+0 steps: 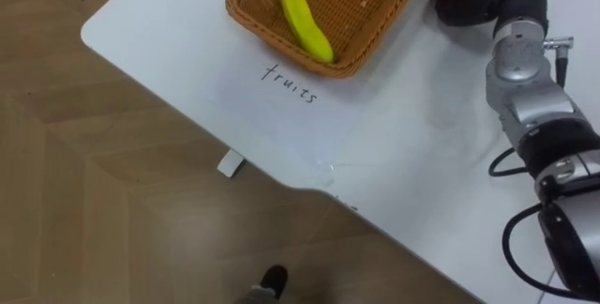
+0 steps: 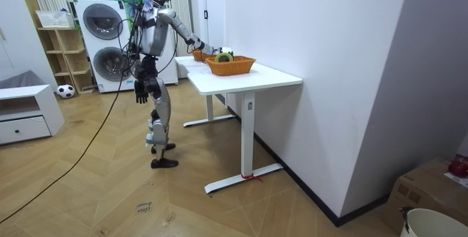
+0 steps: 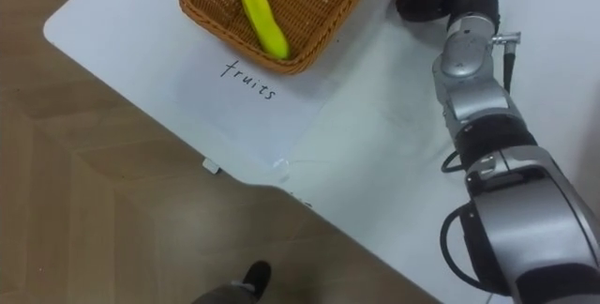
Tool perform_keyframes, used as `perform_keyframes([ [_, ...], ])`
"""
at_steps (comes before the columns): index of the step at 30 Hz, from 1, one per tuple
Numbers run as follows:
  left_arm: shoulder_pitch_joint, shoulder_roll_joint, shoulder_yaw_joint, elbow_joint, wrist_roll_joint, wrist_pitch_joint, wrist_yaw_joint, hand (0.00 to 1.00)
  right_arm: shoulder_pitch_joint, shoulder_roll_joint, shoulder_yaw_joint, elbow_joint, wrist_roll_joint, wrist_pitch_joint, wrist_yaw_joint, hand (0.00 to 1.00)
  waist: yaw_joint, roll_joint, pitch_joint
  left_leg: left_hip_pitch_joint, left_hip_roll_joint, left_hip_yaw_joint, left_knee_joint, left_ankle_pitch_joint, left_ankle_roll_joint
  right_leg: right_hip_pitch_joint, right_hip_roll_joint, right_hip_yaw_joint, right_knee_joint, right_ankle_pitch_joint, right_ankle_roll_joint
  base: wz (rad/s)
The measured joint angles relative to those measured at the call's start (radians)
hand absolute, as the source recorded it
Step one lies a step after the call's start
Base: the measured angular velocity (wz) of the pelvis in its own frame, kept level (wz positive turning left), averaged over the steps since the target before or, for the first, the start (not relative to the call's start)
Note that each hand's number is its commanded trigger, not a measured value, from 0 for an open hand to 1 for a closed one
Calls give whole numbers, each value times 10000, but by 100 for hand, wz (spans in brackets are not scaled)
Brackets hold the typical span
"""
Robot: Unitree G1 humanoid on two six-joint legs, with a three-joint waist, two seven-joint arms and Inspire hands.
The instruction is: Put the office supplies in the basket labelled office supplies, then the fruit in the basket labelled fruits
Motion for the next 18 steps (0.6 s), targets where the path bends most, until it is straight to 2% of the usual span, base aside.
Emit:
perform_keyframes([
  [18,10,-2,94,-28,-13,52,71,0,35,31,4,335,529,-74,680,100,-102,45,-17,250,0,-84,22,0,0,305,-1,-28,-24,-1,1,1],
])
